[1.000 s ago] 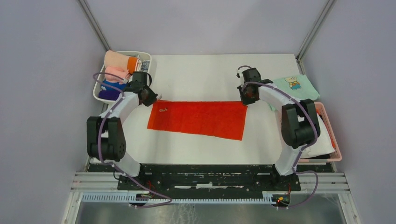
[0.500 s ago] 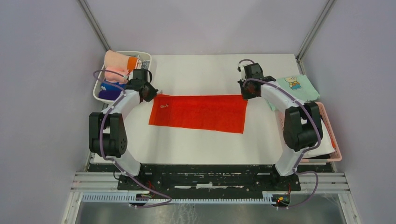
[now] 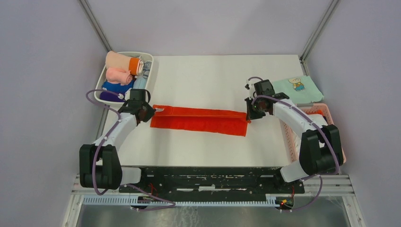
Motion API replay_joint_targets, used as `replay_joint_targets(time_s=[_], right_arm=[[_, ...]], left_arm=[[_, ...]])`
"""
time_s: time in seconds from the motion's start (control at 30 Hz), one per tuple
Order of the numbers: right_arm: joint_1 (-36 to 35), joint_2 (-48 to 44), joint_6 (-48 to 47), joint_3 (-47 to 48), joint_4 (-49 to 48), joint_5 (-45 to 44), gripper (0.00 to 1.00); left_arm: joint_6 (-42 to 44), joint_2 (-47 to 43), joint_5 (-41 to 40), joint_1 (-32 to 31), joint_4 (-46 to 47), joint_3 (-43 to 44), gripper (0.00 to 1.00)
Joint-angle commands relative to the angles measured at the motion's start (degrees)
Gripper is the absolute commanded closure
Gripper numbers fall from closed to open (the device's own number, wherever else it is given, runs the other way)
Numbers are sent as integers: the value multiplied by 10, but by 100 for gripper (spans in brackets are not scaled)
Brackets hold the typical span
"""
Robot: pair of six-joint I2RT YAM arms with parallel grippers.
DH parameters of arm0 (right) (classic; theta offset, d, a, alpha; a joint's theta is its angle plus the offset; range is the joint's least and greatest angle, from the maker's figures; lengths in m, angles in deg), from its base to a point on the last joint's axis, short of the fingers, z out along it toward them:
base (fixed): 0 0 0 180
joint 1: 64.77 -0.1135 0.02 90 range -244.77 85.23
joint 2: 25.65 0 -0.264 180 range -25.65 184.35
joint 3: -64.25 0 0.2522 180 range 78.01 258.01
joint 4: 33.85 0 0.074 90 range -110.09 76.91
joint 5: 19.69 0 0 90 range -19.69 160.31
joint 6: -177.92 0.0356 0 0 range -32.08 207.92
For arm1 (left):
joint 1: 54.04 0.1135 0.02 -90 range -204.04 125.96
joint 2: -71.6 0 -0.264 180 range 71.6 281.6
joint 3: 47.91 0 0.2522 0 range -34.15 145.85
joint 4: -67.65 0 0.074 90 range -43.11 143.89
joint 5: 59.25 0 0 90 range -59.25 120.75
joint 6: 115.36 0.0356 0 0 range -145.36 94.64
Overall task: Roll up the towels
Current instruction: Fold the towel at the center of the board.
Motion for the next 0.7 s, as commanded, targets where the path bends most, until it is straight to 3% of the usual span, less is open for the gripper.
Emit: replay_joint_targets(time_s=[0.0,0.37,0.47,0.67], right_arm=[[2,-11,24,-45,14,13,96],[2,68,63,-72,-13,46,86],[2,59,67,-74,-4,78,72],[3,-2,64,-55,34,121,64]], left_arm=[[-19,-2,-48,7,9,-31,97],[-24,85,-44,6,64,-48,97],[-26,80,-48,6,58,-51,95],[-12,38,-58,6,33,-37,92]])
